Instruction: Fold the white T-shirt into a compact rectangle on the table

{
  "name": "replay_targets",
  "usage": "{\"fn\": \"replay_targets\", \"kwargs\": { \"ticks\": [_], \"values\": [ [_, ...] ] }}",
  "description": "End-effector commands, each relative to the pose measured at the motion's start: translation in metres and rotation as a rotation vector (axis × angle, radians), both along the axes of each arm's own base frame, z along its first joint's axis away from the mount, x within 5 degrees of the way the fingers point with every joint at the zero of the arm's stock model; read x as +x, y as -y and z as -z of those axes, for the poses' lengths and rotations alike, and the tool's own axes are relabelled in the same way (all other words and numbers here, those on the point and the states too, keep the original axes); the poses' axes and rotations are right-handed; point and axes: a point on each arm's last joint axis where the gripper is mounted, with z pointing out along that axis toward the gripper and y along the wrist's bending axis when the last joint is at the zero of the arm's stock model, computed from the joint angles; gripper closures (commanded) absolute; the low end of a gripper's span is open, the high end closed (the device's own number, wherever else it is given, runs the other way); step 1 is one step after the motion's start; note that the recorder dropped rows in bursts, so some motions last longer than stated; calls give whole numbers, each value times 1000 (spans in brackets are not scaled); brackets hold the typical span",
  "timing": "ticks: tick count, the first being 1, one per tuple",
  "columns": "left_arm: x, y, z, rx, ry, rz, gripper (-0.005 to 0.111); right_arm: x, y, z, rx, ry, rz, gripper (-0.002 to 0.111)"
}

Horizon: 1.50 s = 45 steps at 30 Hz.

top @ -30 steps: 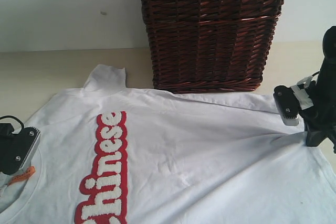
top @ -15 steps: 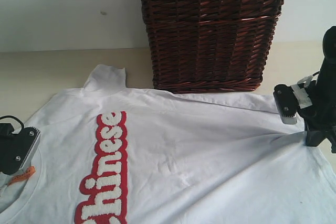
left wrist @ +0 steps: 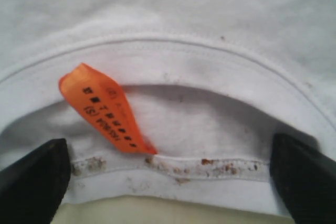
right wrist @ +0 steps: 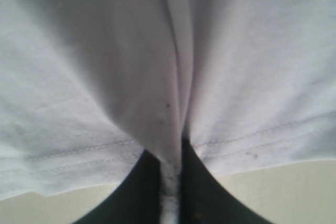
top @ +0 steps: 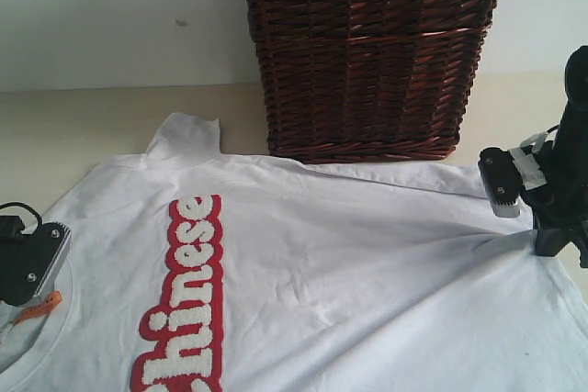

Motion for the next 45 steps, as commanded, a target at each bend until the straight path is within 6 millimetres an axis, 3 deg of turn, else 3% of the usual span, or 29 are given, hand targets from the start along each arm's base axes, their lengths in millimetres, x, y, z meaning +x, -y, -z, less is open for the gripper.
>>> {"fn": "replay_targets", "kwargs": {
  "ticks": [1,22,27,29,31,38,45],
  "values": [
    [-3,-2,11,7,-19,1,1,2,3,6,-15,20,-11,108],
    [3,-1,10,3,45,-1,1,2,3,6,-15,20,-11,108],
    [3,-1,10,3,45,-3,6,3,3,6,-15,26,-12,108],
    [4,-1,10,3,52,0,15,3,3,6,-15,26,-12,108],
    [4,-1,10,3,54,0,31,3,3,6,-15,26,-12,108],
    [4,-1,10,3,56,0,106,3,3,6,-15,26,-12,108],
    [12,-1,9,-4,138,-10,106,3,3,6,-16,27,33,108]
  ]
}}
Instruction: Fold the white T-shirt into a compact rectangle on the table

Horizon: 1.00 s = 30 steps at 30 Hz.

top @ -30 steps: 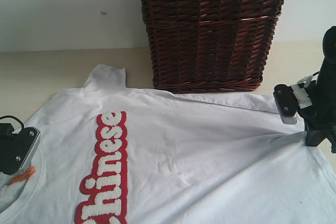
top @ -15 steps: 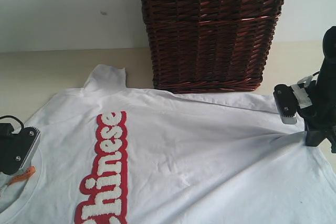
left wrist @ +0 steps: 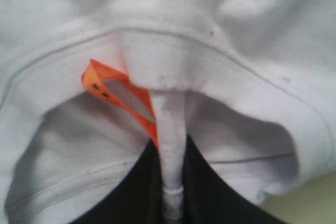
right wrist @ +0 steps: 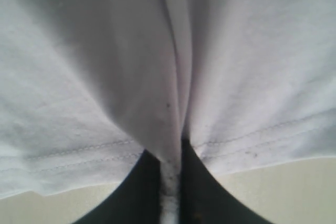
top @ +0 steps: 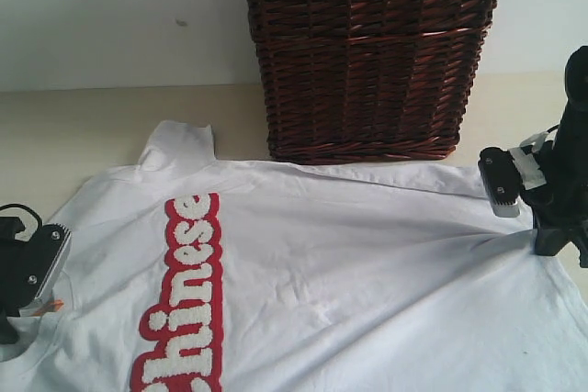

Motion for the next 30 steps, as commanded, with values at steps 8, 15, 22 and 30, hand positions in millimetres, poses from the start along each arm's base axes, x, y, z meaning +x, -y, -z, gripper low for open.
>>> {"fn": "replay_targets", "kwargs": {
  "ticks": [8,15,22,30],
  "values": [
    [16,16,7,-51,188,-33,107,3,4,6,-21,31,131,108],
    [24,24,-13,-95,342,-120,107,-1,2,-20,-7,68,172,108],
    [24,16,-63,-183,538,-306,107,-19,0,-76,27,104,210,108],
    [-8,-4,-144,-295,778,-464,107,-56,-6,-159,106,264,239,108]
  ]
}}
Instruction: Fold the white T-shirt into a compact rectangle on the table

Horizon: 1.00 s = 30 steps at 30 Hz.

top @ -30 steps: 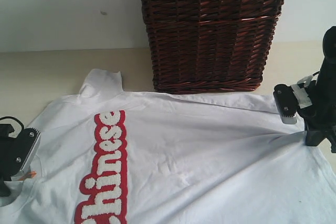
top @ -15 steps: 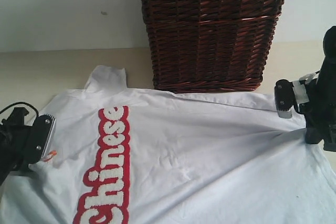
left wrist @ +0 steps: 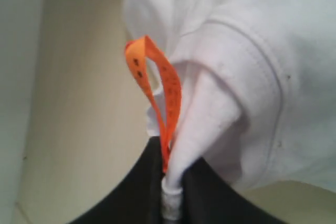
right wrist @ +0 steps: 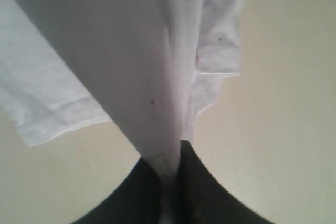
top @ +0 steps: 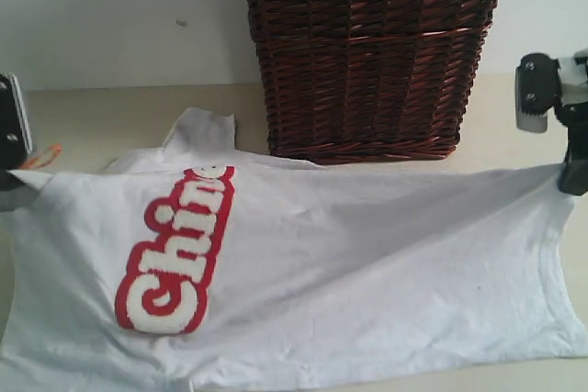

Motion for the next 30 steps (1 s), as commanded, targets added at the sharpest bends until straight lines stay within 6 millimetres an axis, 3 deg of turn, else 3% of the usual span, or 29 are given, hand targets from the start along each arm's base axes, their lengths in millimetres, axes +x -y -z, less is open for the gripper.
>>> {"fn": "replay_targets", "kwargs": {
  "ticks": [1,6,9,13,18,22,30],
  "values": [
    [-24,-11,-48,-97,172,-109,107,-28,0,-49,14,104,11,108],
    [-66,-25,-105,-198,440,-215,107,-64,-2,-102,45,289,36,108],
    [-109,-32,-139,-265,635,-270,107,-94,-5,-135,118,436,125,108],
    [-150,-30,-160,-387,772,-294,107,-123,-20,-159,331,497,188,108],
    [-189,-29,-190,-412,946,-259,107,-160,-21,-183,332,631,210,108],
    [-209,-28,-210,-436,1035,-243,107,-181,-7,-195,258,754,345,108],
    [-234,-24,-216,-507,1015,-234,107,-217,-5,-210,304,876,363,108]
  ]
}}
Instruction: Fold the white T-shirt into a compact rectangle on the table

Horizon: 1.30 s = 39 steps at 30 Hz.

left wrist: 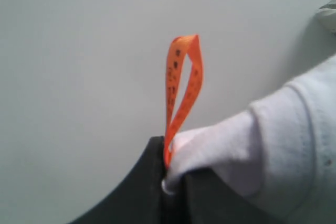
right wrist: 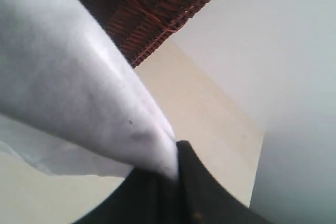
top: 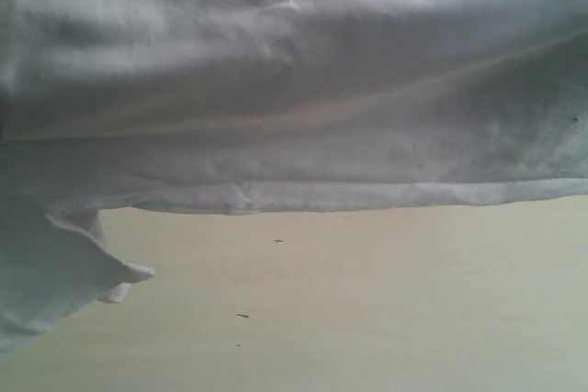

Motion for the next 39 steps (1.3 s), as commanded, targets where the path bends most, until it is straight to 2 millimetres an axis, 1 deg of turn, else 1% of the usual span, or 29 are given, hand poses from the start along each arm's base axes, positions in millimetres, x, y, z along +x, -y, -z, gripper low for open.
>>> {"fn": "replay_targets", "kwargs": {
  "ticks": [1,4,7,9,11,13,15,18,19,21,23,25,28,31,33,35,36,38,39],
  "values": [
    [-21,2,-7,-35,40,24,107,-24,2,-9,16,96,21,108],
    [-28,4,-5,-52,20,46,107,-36,3,-11,33,113,31,108],
    [-27,7,4,-55,-76,68,107,-43,2,-7,38,63,25,108],
    [-20,7,15,-55,-148,73,107,-42,1,1,45,12,18,108],
    [-8,7,29,-58,-242,78,107,-33,-1,17,59,-60,9,108],
    [6,8,48,-68,-353,87,107,-22,-2,38,54,-156,12,108],
    [25,8,71,-94,-477,97,107,-10,-1,64,39,-274,19,108],
    [55,8,110,-143,-657,99,107,10,-2,115,17,-487,22,108],
    [64,7,123,-145,-706,90,107,21,-1,136,-7,-564,15,108],
    [81,5,144,-155,-784,72,107,36,0,165,-52,-658,10,108],
    [98,2,159,-131,-802,49,107,55,3,188,-92,-692,24,108],
    [117,-1,169,-89,-797,25,107,77,2,200,-87,-642,20,108],
    [143,-7,183,-64,-784,-17,107,107,0,211,-76,-492,16,108],
    [167,-11,203,-63,-809,-55,106,128,-2,226,-70,-421,12,108],
    [179,-13,218,-58,-824,-79,103,140,-3,235,-75,-384,5,108],
    [192,-16,230,-52,-816,-105,93,151,-3,239,-69,-309,3,108],
    [197,-17,233,-47,-801,-114,86,155,-4,239,-66,-266,2,106],
    [206,-19,234,-43,-777,-125,67,163,-5,235,-59,-175,1,101],
    [211,-19,232,-41,-759,-130,55,166,-5,233,-56,-128,1,96]
  ]
}}
